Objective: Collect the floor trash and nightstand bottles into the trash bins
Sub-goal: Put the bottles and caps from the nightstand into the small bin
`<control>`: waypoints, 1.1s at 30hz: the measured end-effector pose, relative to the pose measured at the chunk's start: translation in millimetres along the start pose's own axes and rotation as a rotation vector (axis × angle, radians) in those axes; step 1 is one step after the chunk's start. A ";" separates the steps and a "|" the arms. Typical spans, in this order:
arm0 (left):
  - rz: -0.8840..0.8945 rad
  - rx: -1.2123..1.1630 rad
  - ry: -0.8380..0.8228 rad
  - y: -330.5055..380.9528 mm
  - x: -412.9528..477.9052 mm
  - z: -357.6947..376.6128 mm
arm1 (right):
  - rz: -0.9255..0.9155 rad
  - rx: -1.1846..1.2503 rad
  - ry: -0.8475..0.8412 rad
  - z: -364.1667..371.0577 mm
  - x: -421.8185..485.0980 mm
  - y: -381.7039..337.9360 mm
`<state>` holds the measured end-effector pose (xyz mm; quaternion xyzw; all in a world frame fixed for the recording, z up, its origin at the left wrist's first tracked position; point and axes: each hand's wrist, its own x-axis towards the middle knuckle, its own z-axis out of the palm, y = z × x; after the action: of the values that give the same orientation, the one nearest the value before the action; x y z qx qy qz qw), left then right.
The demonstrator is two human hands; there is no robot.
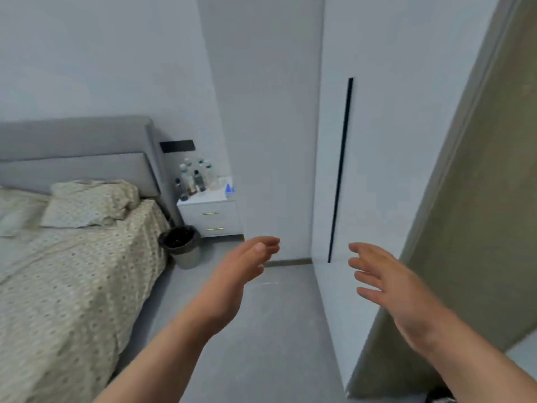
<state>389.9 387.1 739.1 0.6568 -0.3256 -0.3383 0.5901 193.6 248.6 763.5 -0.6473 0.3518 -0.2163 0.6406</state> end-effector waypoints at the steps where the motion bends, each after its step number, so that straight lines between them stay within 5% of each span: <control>1: 0.017 0.009 0.045 -0.3 -6.7 -31.3 | -0.017 -0.009 -0.053 27.4 2.8 -7.8; 7: 0.029 0.012 0.269 -6.8 -73.0 -170.6 | -0.059 -0.056 -0.247 155.3 14.5 -21.5; 16: 0.051 -0.113 0.489 -36.2 -102.7 -269.4 | -0.032 -0.109 -0.437 268.6 63.3 -25.4; 33: 0.023 -0.032 0.604 -21.8 168.9 -428.0 | -0.027 -0.166 -0.432 390.2 364.1 -74.8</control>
<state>839.7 486.9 739.3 0.7144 -0.1373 -0.1260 0.6744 732.1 240.9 741.4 -0.7338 0.2143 -0.0517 0.6426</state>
